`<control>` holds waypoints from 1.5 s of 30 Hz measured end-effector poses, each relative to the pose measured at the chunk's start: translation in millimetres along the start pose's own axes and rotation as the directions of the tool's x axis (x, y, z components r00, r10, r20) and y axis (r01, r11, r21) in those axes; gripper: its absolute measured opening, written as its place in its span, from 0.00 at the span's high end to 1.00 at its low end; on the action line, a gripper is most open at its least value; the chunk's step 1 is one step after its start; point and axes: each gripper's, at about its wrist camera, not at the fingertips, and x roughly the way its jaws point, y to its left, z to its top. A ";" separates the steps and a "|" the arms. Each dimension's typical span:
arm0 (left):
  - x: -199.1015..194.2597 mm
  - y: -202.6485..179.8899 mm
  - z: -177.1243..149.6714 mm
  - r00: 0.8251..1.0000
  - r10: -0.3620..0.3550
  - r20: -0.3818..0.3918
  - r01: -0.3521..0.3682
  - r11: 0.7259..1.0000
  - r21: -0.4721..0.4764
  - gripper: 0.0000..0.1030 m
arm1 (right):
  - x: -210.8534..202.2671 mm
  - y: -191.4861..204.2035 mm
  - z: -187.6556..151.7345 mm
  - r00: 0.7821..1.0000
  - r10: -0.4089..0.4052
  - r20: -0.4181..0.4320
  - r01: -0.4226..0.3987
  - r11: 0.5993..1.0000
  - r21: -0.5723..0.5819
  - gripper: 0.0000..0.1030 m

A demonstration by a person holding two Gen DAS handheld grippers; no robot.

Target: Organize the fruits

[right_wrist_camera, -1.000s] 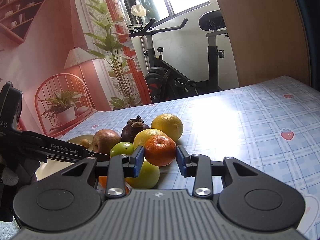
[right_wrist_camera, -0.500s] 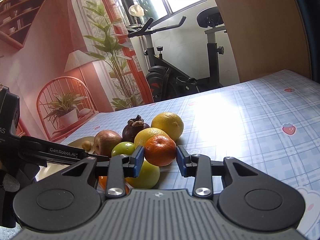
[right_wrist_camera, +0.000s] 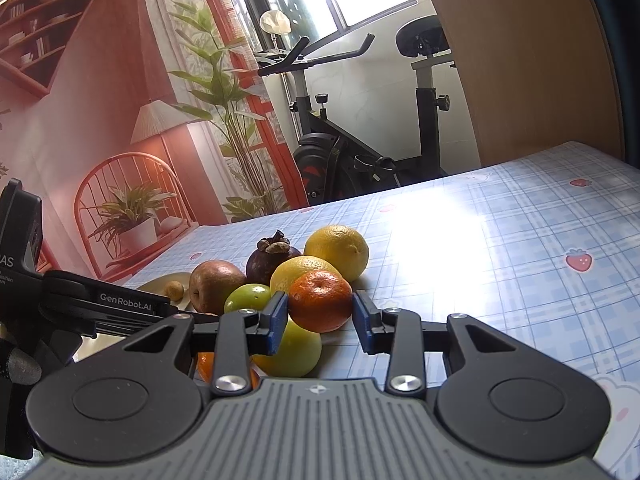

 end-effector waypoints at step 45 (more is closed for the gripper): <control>-112.3 108.8 44.7 0.969 0.164 0.185 -0.120 0.966 -0.229 0.64 | 25.9 58.2 65.6 0.995 0.101 -0.004 -0.101 0.985 -0.139 0.63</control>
